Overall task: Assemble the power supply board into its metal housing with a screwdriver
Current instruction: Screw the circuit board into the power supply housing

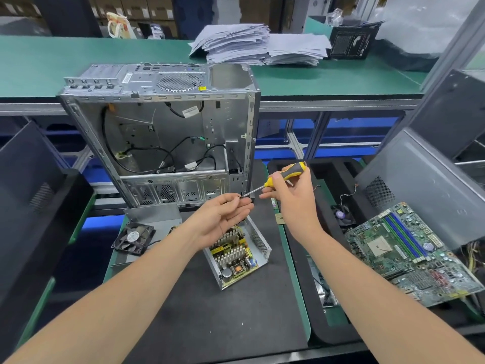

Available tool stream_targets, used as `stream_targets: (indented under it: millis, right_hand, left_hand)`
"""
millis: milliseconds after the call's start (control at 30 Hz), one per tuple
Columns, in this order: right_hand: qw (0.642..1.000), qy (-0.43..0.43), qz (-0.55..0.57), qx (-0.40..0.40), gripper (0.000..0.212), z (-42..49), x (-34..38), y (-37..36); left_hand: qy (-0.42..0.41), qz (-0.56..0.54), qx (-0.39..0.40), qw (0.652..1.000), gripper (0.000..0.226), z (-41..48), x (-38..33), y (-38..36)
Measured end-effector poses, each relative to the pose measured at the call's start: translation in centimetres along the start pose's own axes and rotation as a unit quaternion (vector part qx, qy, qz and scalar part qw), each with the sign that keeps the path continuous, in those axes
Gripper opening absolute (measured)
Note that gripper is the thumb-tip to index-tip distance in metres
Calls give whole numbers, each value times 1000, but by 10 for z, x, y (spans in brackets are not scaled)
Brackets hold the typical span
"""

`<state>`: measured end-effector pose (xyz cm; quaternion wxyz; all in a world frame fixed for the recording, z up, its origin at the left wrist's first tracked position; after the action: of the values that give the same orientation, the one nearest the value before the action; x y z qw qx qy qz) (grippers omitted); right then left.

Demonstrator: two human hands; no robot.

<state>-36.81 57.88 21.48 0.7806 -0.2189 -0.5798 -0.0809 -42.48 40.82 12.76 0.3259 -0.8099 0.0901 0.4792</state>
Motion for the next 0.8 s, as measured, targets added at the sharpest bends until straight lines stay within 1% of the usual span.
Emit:
stream_targets:
  millis: [200, 333, 433, 533, 633, 733, 800]
  right_hand:
    - [1000, -3, -9, 3, 19, 1, 0, -5]
    - [1000, 8, -15, 25, 16, 0, 4, -11]
    - [999, 4, -15, 36, 18, -1, 4, -16]
    - [999, -6, -41, 13, 25, -1, 3, -14]
    - [999, -13, -44, -2, 30, 0, 1, -13]
    - [999, -17, -43, -14, 28, 2, -3, -11]
    - [999, -25, -27, -31, 27, 3, -7, -8]
  left_hand:
    - [7, -16, -7, 1000, 28, 1, 3, -1]
    - [11, -17, -15, 1000, 29, 1, 4, 2]
    - [10, -1, -18, 1000, 22, 0, 4, 5]
    - [-18, 57, -23, 998, 12, -1, 0, 8]
    - [-38, 123, -31, 991, 14, -1, -4, 11]
    - [-56, 205, -48, 976, 17, 0, -9, 19]
    - [-65, 238, -57, 967, 18, 2, -12, 24]
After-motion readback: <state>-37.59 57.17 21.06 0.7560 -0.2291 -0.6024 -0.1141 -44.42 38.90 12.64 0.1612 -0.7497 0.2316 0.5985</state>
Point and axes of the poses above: each hand's wrist, its own z-axis towards the middle knuckle, its own y-axis out of the back of the hand, x = y × z, the point moved 9 cm from there along z, towards the middle knuckle, and after that the axes turned 12 degrees about z, right-handed, at the moved point
